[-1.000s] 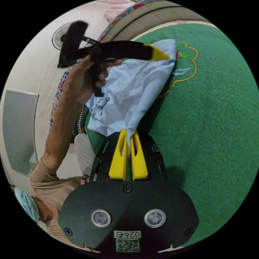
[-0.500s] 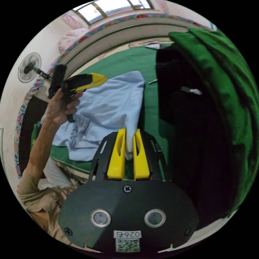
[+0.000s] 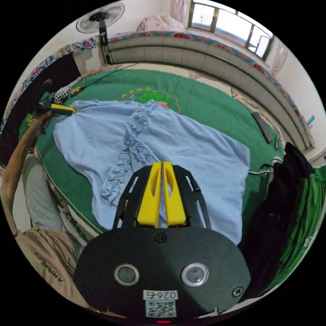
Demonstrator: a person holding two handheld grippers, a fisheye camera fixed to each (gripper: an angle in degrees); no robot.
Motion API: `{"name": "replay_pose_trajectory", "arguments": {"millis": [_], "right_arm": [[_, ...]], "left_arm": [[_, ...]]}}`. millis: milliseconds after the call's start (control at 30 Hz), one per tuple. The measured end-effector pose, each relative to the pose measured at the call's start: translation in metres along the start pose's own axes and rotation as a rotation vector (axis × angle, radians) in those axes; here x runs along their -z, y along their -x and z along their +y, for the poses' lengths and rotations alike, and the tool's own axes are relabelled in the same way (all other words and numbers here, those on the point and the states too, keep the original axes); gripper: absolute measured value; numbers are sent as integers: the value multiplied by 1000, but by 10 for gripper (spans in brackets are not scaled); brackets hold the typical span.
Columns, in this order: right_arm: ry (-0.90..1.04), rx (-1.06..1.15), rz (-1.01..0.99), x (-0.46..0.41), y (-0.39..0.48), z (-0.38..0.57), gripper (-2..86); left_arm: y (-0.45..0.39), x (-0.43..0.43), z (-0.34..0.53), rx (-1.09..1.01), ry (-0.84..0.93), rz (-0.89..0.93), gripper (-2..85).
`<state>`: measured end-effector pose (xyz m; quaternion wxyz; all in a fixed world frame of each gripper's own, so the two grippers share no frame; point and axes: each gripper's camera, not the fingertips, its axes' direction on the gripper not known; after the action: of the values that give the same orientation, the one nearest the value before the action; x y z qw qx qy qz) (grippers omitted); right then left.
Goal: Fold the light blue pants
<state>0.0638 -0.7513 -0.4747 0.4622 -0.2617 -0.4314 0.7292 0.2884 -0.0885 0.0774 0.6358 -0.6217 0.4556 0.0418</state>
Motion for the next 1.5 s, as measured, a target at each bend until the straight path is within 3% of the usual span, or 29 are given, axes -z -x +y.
{"name": "replay_pose_trajectory", "arguments": {"millis": [100,167,267,333,433,533,633,700,767,833,900,933,1067,1200,1300,1400,1500], "right_arm": [[131,33,-38,-33,21,-20,-9],[114,47,2,-28,32,-20,-9],[44,111,-80,-7,45,-14,-9],[-5,199,-245,6,52,-9,-9],[108,409,-518,4,67,-6,-10],[69,352,-394,14,60,0,-10],[-36,130,-259,26,25,3,-10],[-38,5,-164,20,6,5,-9],[41,-35,-167,1,-1,2,-9],[184,60,-335,-27,9,-3,-10],[170,168,-421,-23,24,-1,-10],[133,283,-486,-12,36,2,-10],[31,428,-550,17,45,13,-10],[-7,244,-493,20,11,18,-10],[91,61,-366,4,-12,18,-10],[223,211,-413,-12,6,17,-10],[208,450,-505,2,37,21,-10]], "left_arm": [[54,13,26,181,-140,352,-9],[64,20,37,185,-196,400,-8],[71,32,46,146,-282,385,-4],[74,37,48,147,-351,338,7],[80,36,47,153,-430,231,47],[84,26,38,119,-362,311,26],[70,36,42,39,-463,386,-5],[45,45,41,-114,-514,432,-8],[26,40,31,-231,-457,451,-9],[17,21,18,-215,-314,349,-10],[21,-10,6,-134,-141,169,-10],[24,-13,5,-132,-132,188,-10],[50,-14,6,-24,-168,383,-10],[67,0,18,74,-294,429,-10],[75,13,27,117,-412,410,-10],[70,11,24,96,-433,409,-10],[54,-4,11,28,-378,466,-10]]}}
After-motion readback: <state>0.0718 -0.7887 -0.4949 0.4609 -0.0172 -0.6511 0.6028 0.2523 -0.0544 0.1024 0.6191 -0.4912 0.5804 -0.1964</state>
